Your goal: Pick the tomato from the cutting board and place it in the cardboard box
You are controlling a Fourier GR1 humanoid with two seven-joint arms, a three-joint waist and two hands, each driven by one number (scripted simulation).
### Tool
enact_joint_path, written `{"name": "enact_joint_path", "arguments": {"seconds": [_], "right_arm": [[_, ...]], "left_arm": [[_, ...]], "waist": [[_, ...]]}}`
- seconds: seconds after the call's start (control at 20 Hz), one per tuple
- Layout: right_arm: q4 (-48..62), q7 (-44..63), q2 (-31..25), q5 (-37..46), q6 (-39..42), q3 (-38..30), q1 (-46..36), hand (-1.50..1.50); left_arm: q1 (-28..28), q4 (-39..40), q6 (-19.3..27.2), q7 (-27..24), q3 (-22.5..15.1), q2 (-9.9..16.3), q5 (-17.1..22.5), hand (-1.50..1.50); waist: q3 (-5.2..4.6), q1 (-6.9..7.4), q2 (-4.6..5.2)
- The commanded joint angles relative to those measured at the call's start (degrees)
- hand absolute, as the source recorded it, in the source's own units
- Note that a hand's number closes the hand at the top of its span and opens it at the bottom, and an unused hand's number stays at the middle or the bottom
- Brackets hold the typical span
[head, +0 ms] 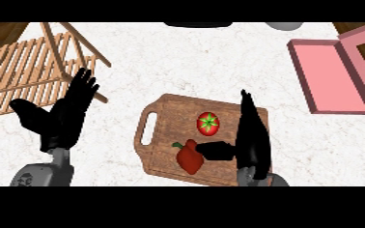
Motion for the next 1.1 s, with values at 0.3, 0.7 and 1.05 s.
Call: {"name": "enact_joint_path", "arguments": {"seconds": [0.3, 0.7, 1.05], "right_arm": [[6.09, 8.92, 0.34, -1.64, -4.82, 0.35, -6.34, -1.50], [11.58, 3.13, 0.34, -4.59, -9.34, 1.35, -2.02, -1.50], [9.29, 4.38, 0.34, -4.65, -7.91, 2.16, -2.59, -1.50]], "left_arm": [[0.43, -4.71, 1.65, -0.50, 0.96, -1.34, -1.84, 0.00], [-0.29, -6.38, -1.61, 1.51, 2.81, 0.86, -0.75, 0.00], [1.39, -5.97, -2.69, -0.25, 4.77, -0.35, -0.69, 0.00]], "waist": [[0.47, -0.10, -0.38], [0.48, -0.09, -0.41], [0.46, -0.39, -0.42]]}}
